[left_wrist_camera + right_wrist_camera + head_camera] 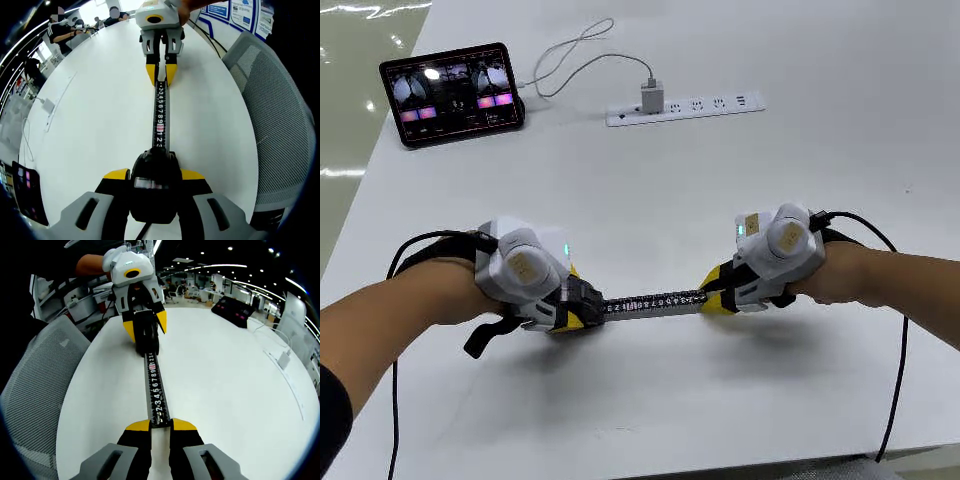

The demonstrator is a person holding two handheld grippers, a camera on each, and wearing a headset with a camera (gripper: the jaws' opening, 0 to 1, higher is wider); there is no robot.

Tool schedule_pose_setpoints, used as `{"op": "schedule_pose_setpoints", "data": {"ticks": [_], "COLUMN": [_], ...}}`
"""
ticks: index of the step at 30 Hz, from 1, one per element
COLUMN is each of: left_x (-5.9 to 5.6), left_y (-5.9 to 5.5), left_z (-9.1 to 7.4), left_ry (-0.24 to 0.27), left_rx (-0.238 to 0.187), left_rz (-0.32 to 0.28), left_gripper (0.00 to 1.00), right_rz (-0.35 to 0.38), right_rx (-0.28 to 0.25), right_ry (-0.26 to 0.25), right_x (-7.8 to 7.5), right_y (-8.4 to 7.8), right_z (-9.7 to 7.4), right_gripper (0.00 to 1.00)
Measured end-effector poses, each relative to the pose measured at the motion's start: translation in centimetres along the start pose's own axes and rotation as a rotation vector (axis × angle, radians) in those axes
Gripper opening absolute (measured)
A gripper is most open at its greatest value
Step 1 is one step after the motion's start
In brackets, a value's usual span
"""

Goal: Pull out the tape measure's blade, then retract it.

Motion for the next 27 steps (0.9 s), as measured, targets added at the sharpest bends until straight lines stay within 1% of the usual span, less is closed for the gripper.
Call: {"op": "schedule_pose_setpoints", "data": {"ticks": [19, 22, 27], "left_x": [-0.1, -0.1, -0.1], "left_y": [0.2, 0.2, 0.2], "left_z": [0.0, 0.0, 0.0], "left_ry": [0.003, 0.002, 0.005], "left_rx": [0.0, -0.001, -0.004], "left_rz": [-0.004, -0.004, -0.01], "left_gripper": [0.32, 0.32, 0.32], "right_rz": [0.007, 0.017, 0.022], "right_rx": [0.008, -0.002, 0.0], "right_ry": [0.0, -0.004, -0.003], "right_x": [0.0, 0.0, 0.1], "right_y": [-0.9, -1.1, -1.1], "right_z": [-1.3, -1.5, -1.7], "right_gripper": [0.08, 0.08, 0.08]}}
Point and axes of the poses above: the centre of the closed fingertips' face, and the gripper's own axes: z roughly forward along the fingers, x roughly to its left, y roughly out of its top, the point moved 2 cm from there along -z, roughly backward along the fingers, and after that the axes turned 4 degrees about -x, right-handed, at the moved point
